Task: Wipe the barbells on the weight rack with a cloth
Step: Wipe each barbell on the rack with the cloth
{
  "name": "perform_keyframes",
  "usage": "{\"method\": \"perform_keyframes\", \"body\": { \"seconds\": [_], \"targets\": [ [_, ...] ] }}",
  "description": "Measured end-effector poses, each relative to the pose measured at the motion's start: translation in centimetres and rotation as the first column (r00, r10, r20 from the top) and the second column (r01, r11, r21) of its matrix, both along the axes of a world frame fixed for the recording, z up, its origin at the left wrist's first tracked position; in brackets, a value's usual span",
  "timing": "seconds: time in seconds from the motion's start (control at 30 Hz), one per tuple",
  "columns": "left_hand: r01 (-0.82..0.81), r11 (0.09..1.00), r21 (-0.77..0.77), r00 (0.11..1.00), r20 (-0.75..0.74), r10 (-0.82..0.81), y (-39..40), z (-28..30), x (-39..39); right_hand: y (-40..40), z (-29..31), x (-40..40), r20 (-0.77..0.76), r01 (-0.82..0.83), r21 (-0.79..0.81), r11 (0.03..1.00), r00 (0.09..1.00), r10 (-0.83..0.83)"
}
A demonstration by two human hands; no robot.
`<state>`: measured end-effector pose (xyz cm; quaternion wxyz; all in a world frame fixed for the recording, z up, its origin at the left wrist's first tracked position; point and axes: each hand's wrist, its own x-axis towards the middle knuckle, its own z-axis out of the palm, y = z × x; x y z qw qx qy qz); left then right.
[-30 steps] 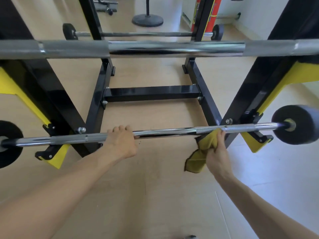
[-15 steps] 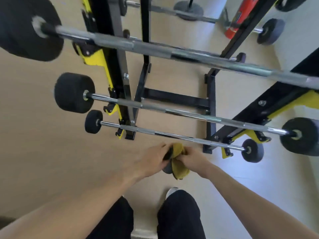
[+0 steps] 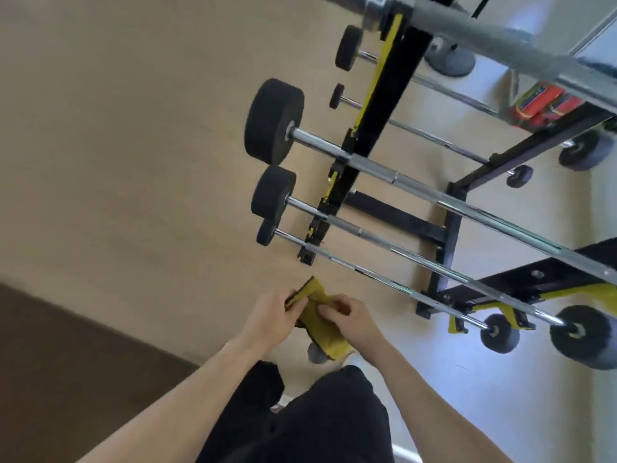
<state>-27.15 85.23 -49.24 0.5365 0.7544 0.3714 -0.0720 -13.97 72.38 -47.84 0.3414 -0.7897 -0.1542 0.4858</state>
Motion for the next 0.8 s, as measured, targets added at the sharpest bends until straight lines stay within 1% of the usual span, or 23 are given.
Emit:
{"method": "perform_keyframes", "body": {
  "seconds": [0.1, 0.17, 0.27, 0.33, 0.4, 0.47, 0.57, 0.63, 0.7, 0.77, 0.8],
  "targets": [
    [-0.144, 0.989, 0.023, 0.989, 0.039, 0.143, 4.7, 2.4, -1.7, 5.7, 0.8, -2.1, -0.043, -0.001, 0.013, 1.0, 0.999, 0.001],
    [-0.202, 0.979, 0.025, 0.979, 0.044, 0.201, 8.1, 3.9, -2.1, 9.6, 1.3, -2.9, -0.049, -0.006, 0.028, 1.0, 0.999, 0.007],
    [-0.337, 0.939, -0.074, 0.937, 0.07, 0.342, 13.3, 5.5, -2.1, 15.6, 1.6, -2.7, -0.035, -0.022, 0.072, 0.997, 0.999, 0.025],
    [-0.449, 0.883, -0.141, 0.884, 0.075, 0.461, 17.4, 6.4, -1.9, 19.9, 1.9, -2.1, -0.021, -0.097, 0.052, 0.994, 0.995, 0.098],
    [-0.527, 0.83, -0.185, 0.835, 0.072, 0.546, 22.0, 6.4, -1.6, 24.4, 2.1, -1.1, -0.031, -0.166, 0.069, 0.984, 0.985, 0.168],
    [-0.571, 0.786, -0.237, 0.798, 0.064, 0.599, 26.8, 6.6, -1.4, 29.4, 2.2, -0.2, -0.055, -0.259, 0.116, 0.959, 0.962, 0.267],
    [-0.611, 0.704, -0.363, 0.744, 0.041, 0.667, 32.5, 7.2, -1.3, 36.9, 3.5, 1.2, -0.06, -0.434, 0.123, 0.892, 0.894, 0.443],
    [-0.631, 0.644, -0.432, 0.701, 0.037, 0.712, 36.2, 7.7, -1.1, 41.8, 4.7, 2.0, -0.069, -0.493, 0.126, 0.861, 0.861, 0.504],
    [-0.636, 0.623, -0.455, 0.681, 0.046, 0.73, 40.3, 8.4, -0.3, 46.5, 5.7, 3.1, 0.022, -0.545, 0.123, 0.829, 0.837, 0.547],
    [-0.622, 0.625, -0.471, 0.684, 0.06, 0.727, 44.6, 8.8, 0.9, 50.6, 6.3, 4.5, 0.111, -0.589, 0.122, 0.799, 0.808, 0.578],
    [-0.604, 0.636, -0.479, 0.693, 0.077, 0.716, 46.8, 8.8, 1.6, 52.5, 6.5, 5.3, 0.135, -0.588, 0.122, 0.8, 0.808, 0.573]
  ]
}}
